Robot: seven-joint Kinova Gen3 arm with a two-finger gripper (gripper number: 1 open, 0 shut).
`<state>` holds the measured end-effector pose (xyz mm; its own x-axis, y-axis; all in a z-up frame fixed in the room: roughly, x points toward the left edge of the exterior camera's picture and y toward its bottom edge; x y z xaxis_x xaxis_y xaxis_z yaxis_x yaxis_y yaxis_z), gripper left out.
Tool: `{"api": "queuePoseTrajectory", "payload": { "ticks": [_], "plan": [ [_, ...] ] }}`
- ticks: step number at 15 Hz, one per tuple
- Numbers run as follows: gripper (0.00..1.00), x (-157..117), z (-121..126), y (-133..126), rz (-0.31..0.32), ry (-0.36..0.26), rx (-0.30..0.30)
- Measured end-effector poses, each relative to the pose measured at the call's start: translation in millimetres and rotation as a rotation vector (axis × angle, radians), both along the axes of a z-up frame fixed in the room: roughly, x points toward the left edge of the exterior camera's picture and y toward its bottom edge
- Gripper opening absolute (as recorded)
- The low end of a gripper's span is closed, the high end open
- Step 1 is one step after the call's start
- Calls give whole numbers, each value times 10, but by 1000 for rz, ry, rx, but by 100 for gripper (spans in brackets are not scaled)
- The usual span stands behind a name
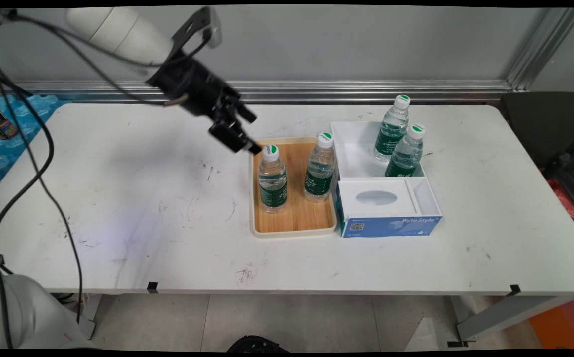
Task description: Pick up the green bottle from the white box
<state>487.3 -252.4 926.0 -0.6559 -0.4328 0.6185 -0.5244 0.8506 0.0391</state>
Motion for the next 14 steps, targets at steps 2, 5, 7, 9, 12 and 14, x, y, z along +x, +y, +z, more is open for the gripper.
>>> {"api": "queuePoseTrajectory", "payload": {
  "ticks": [2, 5, 7, 9, 12, 14],
  "plan": [
    [100, -133, 113, -143, 2, 17, -22],
    [100, -331, 213, -332, 3, 46, -52],
    [100, -525, 219, -492, 1, 73, -72],
    [100, -724, 177, -645, -5, 98, -90],
    [100, -1017, 40, -864, -17, 127, -113],
    [100, -1151, -47, -964, -21, 139, -122]
  ]
}}
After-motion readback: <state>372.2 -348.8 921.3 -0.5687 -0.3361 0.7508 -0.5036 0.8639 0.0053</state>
